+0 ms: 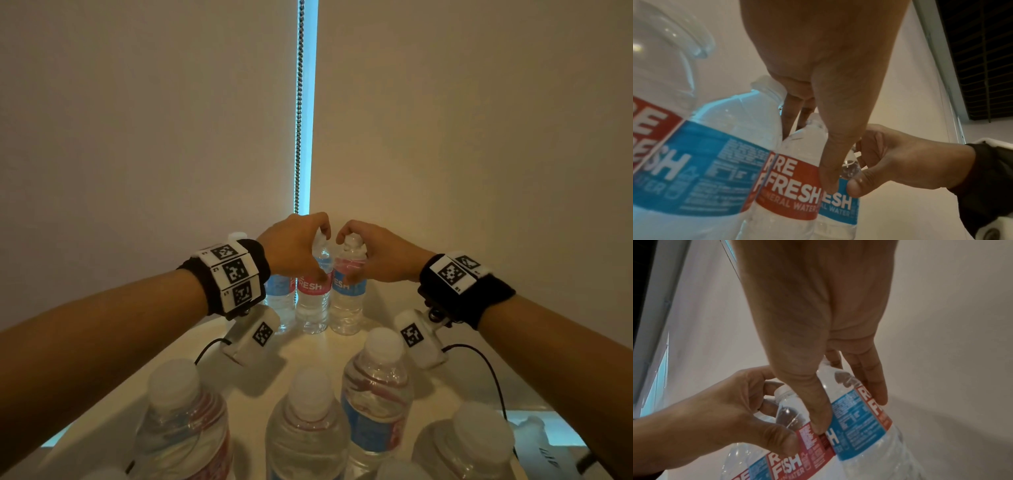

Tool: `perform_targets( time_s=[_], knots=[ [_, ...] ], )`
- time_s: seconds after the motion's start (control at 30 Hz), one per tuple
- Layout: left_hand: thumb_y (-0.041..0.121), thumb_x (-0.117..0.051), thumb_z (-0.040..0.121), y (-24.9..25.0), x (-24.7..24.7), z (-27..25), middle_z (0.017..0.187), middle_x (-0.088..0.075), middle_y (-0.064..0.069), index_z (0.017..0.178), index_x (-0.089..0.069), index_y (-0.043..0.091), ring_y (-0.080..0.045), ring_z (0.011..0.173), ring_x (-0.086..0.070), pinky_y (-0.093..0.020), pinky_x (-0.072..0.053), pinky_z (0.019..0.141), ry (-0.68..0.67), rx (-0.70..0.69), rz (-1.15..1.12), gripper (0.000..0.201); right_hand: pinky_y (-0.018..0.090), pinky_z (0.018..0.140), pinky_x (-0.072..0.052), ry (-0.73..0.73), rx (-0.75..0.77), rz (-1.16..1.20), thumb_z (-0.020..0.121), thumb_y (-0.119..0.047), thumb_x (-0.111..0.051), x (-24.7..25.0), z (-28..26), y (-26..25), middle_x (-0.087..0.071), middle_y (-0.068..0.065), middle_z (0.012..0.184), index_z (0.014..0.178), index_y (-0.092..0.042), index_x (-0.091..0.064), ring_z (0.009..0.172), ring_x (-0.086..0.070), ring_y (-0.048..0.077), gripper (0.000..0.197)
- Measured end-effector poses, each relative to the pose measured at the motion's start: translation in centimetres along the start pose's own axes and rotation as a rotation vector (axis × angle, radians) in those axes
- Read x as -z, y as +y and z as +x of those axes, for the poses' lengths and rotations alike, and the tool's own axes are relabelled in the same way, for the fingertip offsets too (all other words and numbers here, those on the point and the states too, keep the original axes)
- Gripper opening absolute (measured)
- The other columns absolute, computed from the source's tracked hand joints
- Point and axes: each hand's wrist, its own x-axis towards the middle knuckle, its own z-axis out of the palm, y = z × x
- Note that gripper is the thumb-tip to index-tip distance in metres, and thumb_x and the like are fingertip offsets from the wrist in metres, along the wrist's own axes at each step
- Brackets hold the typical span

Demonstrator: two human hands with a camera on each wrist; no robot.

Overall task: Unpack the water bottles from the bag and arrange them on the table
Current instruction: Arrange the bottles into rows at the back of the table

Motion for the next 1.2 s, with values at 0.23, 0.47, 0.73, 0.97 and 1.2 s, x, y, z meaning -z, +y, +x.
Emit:
perform_targets(
  time_s=[0.23, 0.47, 0.73, 0.97, 1.2],
  knots=[
    [0.042, -0.089, 0.062, 0.3, 0.2, -0.1, 0.104, -0.059, -0.002, 0.121, -0.048, 0.021, -0.019, 0.084, -0.057, -0.021, -0.038, 0.057, -0.019, 0.014, 0.075, 0.075, 0.045, 0.090, -0.056, 0.015, 0.022, 0.011, 0.067, -0.016, -0.089, -0.3, 0.2, 0.4, -0.057, -0.001, 0.122, 0.124, -0.019, -0.053, 0.109, -0.058, 0.023, 0.067],
    [0.053, -0.084, 0.064, 0.5, 0.6, -0.6, 0.102, -0.064, 0.000, 0.124, -0.046, 0.024, -0.017, 0.081, -0.053, -0.029, -0.033, 0.074, -0.007, 0.006, 0.196, 0.077, 0.043, 0.094, -0.056, 0.063, 0.025, 0.037, 0.066, -0.016, -0.090, -0.7, 0.0, 1.0, -0.057, 0.002, 0.130, 0.134, -0.019, -0.049, 0.113, -0.057, 0.021, 0.079],
    [0.046, -0.084, 0.069, 0.2, 2.4, -2.5, 0.135, -0.057, -0.002, 0.136, -0.046, 0.025, -0.025, 0.120, -0.050, -0.040, -0.042, 0.101, 0.090, 0.023, 0.053, 0.080, 0.034, 0.088, -0.056, 0.090, -0.022, 0.103, 0.067, -0.025, -0.090, -0.7, -1.1, 1.2, -0.055, 0.004, 0.132, 0.142, -0.019, -0.040, 0.101, -0.065, 0.019, 0.090],
    [0.031, -0.080, 0.079, -1.0, 7.3, -8.4, 0.126, -0.065, -0.003, 0.121, -0.062, 0.013, -0.015, 0.116, -0.057, -0.024, -0.037, 0.099, 0.382, -0.073, -0.035, 0.049, 0.029, 0.082, -0.055, 0.256, -0.106, 0.194, 0.073, -0.036, -0.085, 1.1, -5.1, 1.7, -0.052, 0.002, 0.135, 0.138, -0.022, -0.046, 0.109, -0.062, 0.021, 0.078],
    [0.043, -0.075, 0.076, -0.6, 11.1, -17.4, 0.111, -0.073, 0.007, 0.108, -0.069, 0.023, -0.007, 0.106, -0.067, -0.033, -0.052, 0.096, 0.197, 0.140, -0.397, 0.038, 0.046, 0.088, -0.059, 0.232, 0.044, 0.558, 0.062, -0.036, -0.083, 4.0, -11.3, -0.3, -0.070, 0.003, 0.117, 0.111, -0.018, -0.066, 0.102, -0.072, 0.029, 0.056]
  ],
)
